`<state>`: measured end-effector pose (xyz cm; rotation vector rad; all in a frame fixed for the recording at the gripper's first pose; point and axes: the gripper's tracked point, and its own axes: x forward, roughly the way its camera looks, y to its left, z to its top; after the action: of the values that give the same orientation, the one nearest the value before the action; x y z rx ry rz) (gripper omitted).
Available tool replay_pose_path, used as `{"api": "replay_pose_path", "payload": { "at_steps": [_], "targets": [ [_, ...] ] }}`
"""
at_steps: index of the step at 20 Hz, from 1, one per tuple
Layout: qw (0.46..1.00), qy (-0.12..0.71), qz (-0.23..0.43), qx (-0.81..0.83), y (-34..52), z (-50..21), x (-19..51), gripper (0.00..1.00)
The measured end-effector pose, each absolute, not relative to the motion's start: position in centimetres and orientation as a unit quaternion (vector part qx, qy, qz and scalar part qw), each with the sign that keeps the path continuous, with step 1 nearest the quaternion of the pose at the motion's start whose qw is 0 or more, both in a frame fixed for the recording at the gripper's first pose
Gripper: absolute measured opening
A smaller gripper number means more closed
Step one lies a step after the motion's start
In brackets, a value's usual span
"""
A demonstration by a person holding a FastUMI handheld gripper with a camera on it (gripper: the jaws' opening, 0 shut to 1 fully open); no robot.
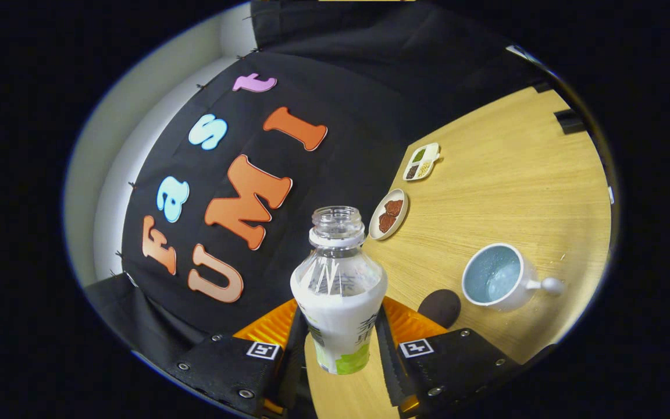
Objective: Take the bottle from table, then pour the juice into the cup, finally place the bottle on the coaster
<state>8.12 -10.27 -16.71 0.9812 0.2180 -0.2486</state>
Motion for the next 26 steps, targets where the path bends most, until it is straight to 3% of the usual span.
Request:
{"api": "replay_pose_path", "payload": {
  "at_steps": [9, 15, 26],
  "targets": [
    [0.963, 0.135, -0.17, 0.16, -11.8, -15.7, 9.1, 0.6],
    [0.973, 0.134, -0.177, 0.065, -11.0, -15.5, 11.7, 0.6],
    [0.965, 0.206, -0.162, -0.011, -9.8, -23.4, 16.7, 0.61]
  ]
}}
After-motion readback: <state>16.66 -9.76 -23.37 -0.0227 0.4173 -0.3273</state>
